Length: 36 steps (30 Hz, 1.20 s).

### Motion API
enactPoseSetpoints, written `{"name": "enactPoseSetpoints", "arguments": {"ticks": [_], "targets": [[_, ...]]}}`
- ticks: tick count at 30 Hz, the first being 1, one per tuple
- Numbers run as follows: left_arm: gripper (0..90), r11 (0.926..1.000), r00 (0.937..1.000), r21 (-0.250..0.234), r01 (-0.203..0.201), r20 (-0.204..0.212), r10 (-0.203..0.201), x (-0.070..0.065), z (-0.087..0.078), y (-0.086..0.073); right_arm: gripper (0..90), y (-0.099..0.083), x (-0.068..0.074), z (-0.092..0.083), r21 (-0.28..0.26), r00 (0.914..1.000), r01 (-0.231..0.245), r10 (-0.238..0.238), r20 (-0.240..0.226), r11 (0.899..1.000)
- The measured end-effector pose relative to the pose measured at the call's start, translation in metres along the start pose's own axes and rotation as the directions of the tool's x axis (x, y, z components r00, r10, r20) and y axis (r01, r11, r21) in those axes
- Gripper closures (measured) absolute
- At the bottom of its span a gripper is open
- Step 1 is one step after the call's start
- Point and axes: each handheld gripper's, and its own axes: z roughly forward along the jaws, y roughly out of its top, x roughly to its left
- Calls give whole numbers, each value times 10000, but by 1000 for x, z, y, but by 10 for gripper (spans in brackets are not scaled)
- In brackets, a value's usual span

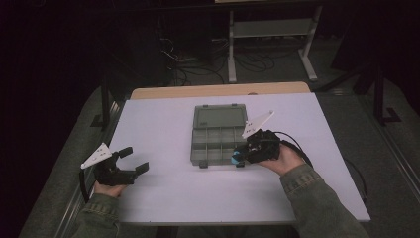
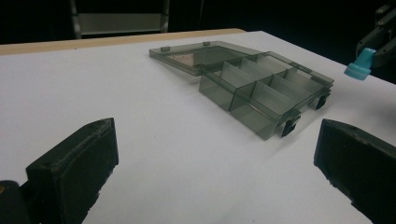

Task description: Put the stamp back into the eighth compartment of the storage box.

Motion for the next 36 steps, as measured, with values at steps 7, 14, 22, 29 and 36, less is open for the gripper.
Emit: {"name": "enactPoseSetpoints", "arguments": {"ticks": [7, 14, 22, 29, 36], "targets": [[0, 10000, 10000, -3, 3, 1, -3, 0, 0, 0, 709, 3, -6, -5, -23, 9999, -59, 59, 132, 10000], [0, 10000, 10000, 8, 8, 6, -8, 0, 0, 0, 709, 5, -12, -6, -51, 9996, -139, 140, 256, 9999], [0, 10000, 10000, 4, 14, 8, -14, 0, 0, 0, 708, 2, -21, -8, -62, 9986, -356, 359, 399, 9993], [0, 10000, 10000, 0, 3, 4, -3, 0, 0, 0, 708, -1, -27, -9, -78, 9973, -515, 518, 514, 9986], [0, 10000, 10000, -2, 4, 9, -4, 0, 0, 0, 709, -2, -32, -7, -106, 9958, -675, 681, 612, 9977]]}}
